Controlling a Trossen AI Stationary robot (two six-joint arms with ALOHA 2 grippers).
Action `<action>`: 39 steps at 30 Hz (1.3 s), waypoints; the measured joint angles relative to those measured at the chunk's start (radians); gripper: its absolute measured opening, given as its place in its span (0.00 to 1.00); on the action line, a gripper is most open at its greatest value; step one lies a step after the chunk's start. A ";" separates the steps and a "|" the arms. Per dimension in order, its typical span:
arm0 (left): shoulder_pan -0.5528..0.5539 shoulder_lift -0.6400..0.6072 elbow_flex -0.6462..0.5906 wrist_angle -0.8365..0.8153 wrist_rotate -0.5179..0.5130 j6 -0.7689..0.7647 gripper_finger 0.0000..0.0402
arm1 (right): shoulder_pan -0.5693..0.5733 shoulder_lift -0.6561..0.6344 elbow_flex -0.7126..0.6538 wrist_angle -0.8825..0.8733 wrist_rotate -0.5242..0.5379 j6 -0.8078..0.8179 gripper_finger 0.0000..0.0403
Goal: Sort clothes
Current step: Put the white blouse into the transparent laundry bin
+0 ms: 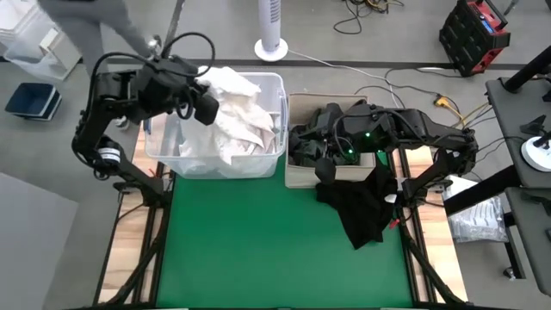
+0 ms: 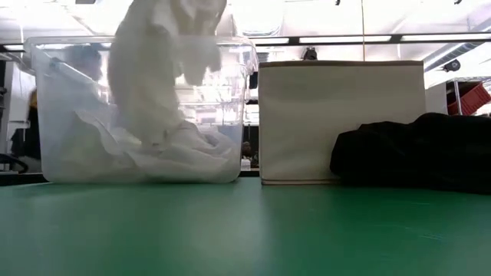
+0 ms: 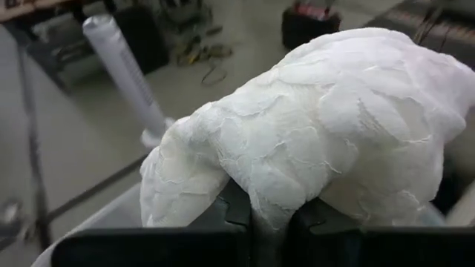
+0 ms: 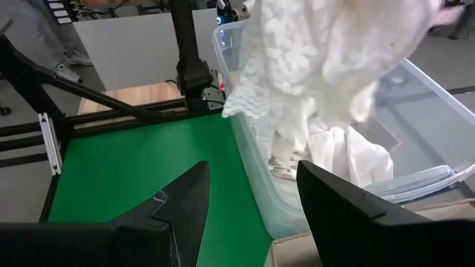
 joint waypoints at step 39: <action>0.222 0.067 -0.344 -0.113 0.242 0.140 0.03 | 0.000 0.000 -0.045 -0.011 0.000 0.012 0.48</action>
